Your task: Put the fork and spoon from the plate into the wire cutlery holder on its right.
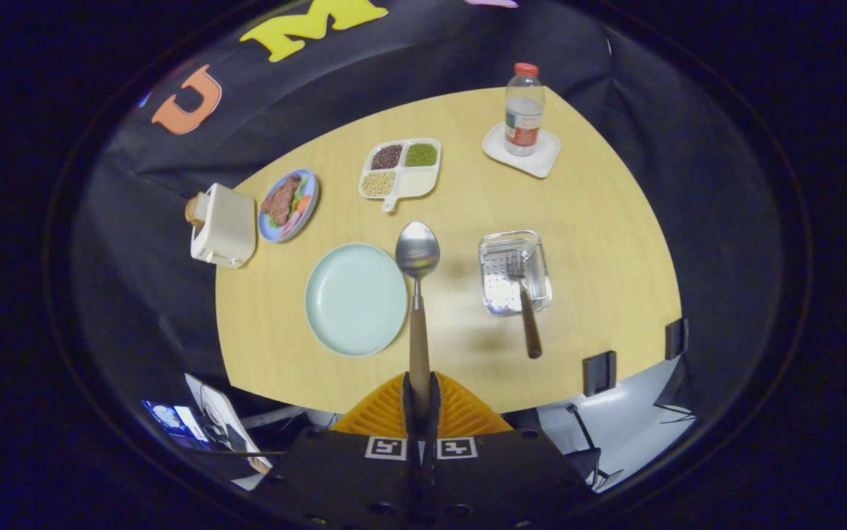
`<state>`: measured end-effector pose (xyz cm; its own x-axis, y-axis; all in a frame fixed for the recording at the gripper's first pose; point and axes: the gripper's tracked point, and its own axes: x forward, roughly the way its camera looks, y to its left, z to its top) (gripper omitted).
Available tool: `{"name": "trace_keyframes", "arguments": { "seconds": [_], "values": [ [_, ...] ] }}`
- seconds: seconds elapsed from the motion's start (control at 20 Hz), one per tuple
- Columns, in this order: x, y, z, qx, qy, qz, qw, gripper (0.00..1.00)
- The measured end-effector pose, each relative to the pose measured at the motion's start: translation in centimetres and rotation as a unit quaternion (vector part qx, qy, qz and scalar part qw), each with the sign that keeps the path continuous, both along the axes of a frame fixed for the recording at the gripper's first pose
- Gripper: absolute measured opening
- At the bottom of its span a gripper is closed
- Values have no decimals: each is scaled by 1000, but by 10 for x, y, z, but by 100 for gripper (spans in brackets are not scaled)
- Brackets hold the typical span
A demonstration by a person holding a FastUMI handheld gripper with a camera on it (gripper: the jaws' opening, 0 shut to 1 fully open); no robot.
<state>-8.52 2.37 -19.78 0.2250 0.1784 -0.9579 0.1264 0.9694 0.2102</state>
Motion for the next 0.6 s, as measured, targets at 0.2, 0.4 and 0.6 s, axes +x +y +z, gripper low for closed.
{"name": "trace_keyframes", "arguments": {
  "seconds": [0.2,0.4,0.6],
  "values": [
    [-9,-39,1,-10,16,-17,1000,0],
    [-15,-54,-16,-2,58,-38,998,0],
    [-11,-58,-31,2,97,-52,994,0]
  ]
}}
